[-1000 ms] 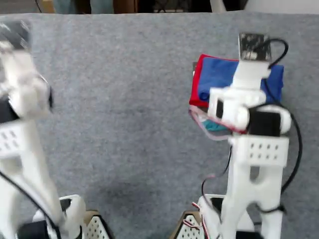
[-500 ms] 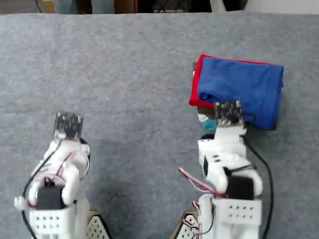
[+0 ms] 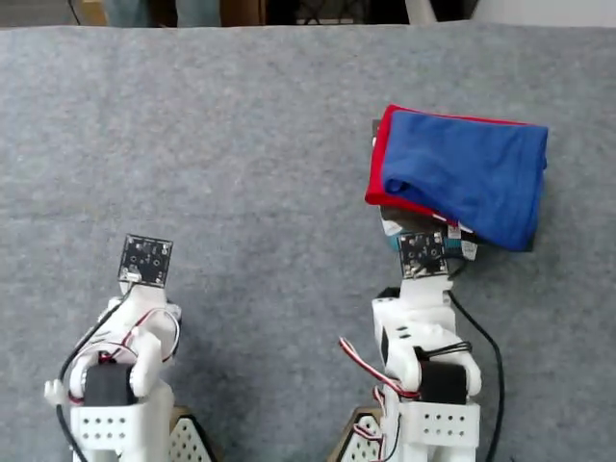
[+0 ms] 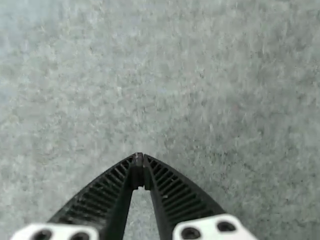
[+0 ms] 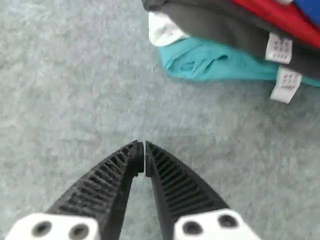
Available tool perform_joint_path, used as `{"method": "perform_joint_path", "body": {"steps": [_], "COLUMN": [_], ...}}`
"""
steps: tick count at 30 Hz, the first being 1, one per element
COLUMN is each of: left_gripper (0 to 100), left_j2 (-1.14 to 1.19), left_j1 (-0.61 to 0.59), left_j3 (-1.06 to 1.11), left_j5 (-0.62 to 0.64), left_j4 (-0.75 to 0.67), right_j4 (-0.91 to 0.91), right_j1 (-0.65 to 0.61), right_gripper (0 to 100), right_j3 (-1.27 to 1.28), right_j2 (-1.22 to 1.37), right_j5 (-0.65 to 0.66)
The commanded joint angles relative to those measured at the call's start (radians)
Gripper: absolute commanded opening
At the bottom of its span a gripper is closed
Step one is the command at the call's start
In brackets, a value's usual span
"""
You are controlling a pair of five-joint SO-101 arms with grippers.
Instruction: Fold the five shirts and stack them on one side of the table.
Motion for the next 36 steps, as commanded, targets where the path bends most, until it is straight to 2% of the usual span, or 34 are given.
{"method": "perform_joint_path", "body": {"steps": [1,5,36], "left_gripper": [3,3,3], "left_j2": [-0.006,-0.006,-0.006], "left_j1": [0.001,0.007,0.007], "left_j3": [0.054,0.053,0.053], "left_j5": [0.002,0.002,0.003], "left_j4": [0.006,0.006,0.006], "right_j4": [0.048,0.100,0.098], "right_j1": [-0.003,-0.003,-0.005], "right_gripper": [1.8,1.8,1.8], "right_j3": [-0.001,-0.001,-0.001], "right_j2": [-0.067,-0.067,-0.067], "right_j5": [0.000,0.000,0.002]}}
